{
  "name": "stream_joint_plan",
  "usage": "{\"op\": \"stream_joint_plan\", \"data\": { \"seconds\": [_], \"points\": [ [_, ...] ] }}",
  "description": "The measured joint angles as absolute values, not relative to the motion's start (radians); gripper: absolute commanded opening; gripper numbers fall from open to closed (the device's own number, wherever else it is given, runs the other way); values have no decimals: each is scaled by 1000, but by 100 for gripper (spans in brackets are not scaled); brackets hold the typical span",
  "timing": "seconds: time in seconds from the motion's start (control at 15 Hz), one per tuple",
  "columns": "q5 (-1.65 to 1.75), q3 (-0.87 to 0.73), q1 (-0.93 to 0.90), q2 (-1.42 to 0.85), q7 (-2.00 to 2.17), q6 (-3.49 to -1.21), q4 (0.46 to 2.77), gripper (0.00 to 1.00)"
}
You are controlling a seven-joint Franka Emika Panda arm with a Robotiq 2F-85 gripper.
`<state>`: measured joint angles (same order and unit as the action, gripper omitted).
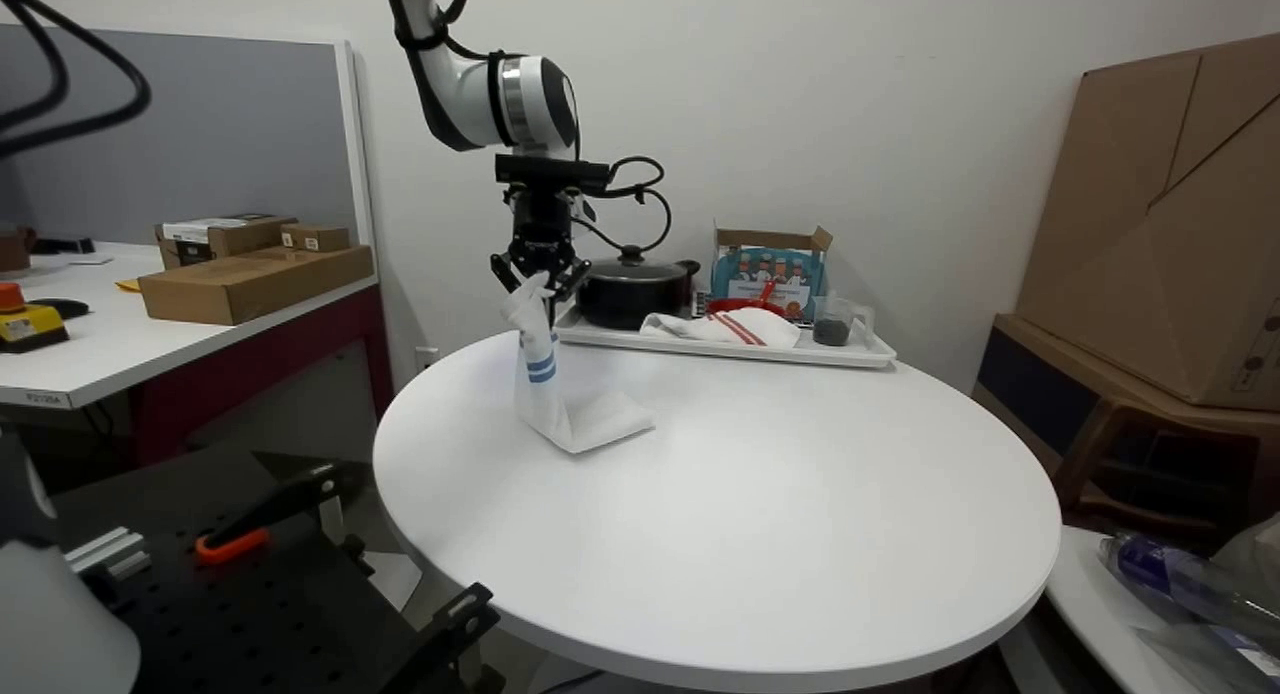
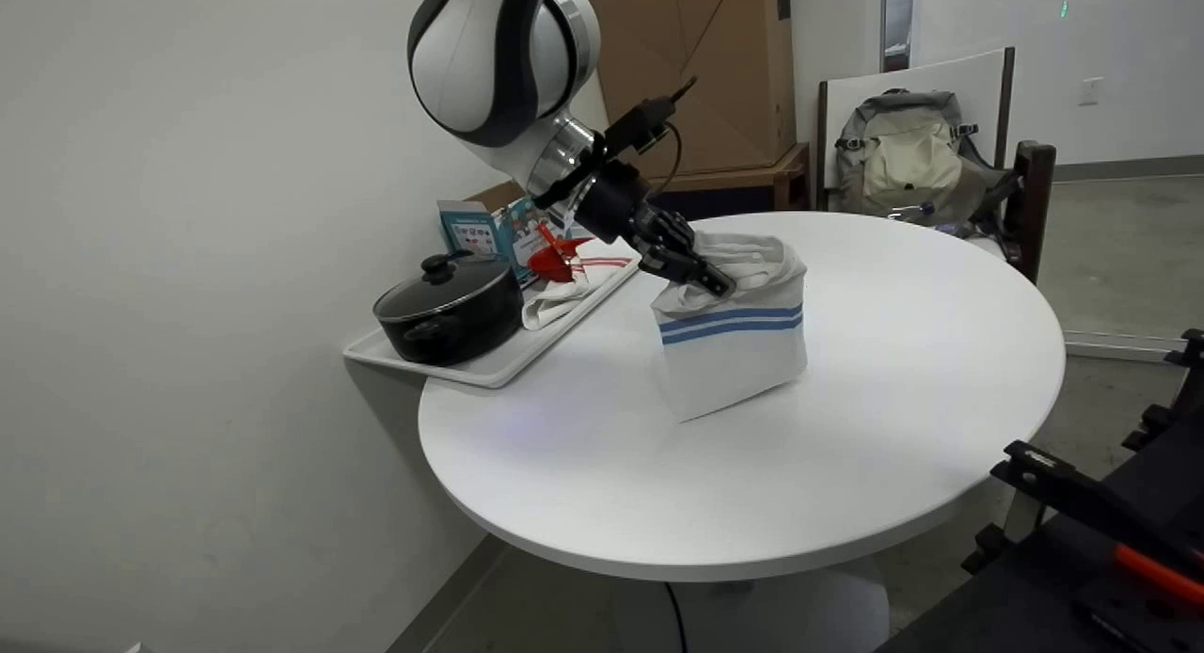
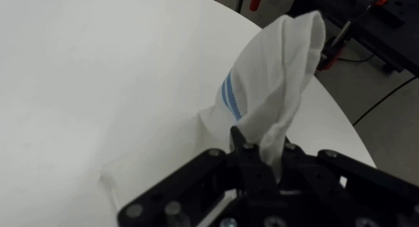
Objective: Fold the white and blue towel from right to left and then bottom to top
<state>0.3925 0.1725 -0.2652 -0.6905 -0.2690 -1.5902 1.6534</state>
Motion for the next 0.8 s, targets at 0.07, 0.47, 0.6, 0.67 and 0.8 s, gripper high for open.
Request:
{"op": "stream_joint_plan", "data": {
  "seconds": [0.07,0.47,0.6,0.67,0.8],
  "points": [
    [398,165,-262,-707,-272,-1590,1633,9],
    [413,136,-234,-819,-324,-1591,1514,9],
    [435,135,-227,-849,-370,-1594,1479,9],
    [448,134,-226,-862,-396,-1594,1461,9],
    [478,134,-226,-884,-446,-1594,1430,9]
  ]
}}
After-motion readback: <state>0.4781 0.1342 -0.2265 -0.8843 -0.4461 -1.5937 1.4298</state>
